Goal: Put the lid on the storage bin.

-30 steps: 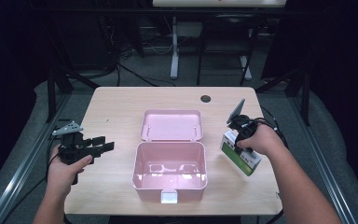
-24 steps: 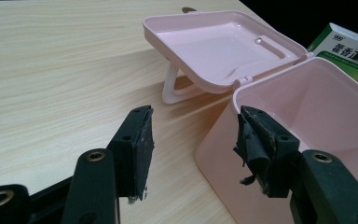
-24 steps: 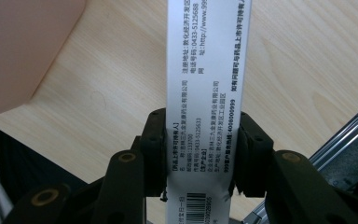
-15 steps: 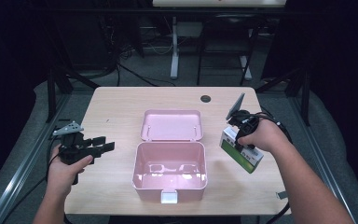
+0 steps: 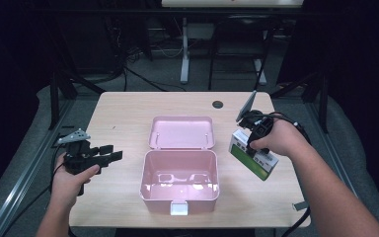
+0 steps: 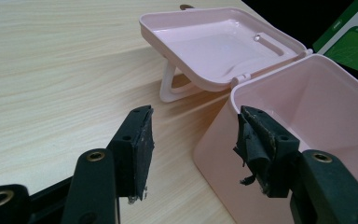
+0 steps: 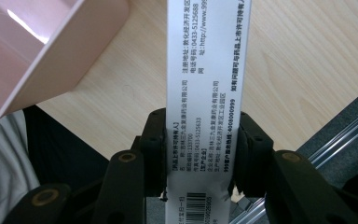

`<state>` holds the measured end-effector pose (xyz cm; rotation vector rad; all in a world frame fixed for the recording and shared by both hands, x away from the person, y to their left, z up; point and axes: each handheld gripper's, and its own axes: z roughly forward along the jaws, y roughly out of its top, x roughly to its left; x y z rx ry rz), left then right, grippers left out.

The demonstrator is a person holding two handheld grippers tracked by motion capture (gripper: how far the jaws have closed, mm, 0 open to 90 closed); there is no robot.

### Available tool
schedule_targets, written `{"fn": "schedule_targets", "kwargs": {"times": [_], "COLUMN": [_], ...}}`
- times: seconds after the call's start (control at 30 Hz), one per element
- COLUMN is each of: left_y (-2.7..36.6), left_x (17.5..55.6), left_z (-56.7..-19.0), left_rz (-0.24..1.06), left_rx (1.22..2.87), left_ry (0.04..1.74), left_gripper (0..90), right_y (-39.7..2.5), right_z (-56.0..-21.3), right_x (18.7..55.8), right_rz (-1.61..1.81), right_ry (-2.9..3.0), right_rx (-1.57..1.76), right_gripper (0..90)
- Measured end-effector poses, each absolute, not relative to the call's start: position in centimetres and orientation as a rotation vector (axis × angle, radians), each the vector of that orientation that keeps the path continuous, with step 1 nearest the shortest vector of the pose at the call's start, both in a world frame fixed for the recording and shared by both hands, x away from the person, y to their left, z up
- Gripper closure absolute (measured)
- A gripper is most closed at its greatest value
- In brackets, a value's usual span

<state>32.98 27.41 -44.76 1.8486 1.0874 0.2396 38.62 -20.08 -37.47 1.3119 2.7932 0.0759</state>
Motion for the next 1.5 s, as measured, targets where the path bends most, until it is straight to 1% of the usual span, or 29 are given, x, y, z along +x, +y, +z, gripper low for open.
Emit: {"fn": "schedule_targets", "kwargs": {"times": [0.63,1.5], "left_y": [27.4,27.6], "left_x": [33.1,33.1], "left_z": [-44.9,-44.9], "left_rz": [0.238,0.241], "left_rx": [1.856,1.847], "left_ry": [1.091,1.093], "left_gripper": [45.4,45.5], "right_y": [-18.3,-10.2], "right_z": [-35.4,-34.0], "right_x": [37.7,35.0], "right_rz": [0.082,0.1], "right_ry": [2.827,2.941], "right_rx": [1.226,0.826], "right_gripper": [61.2,61.3]}}
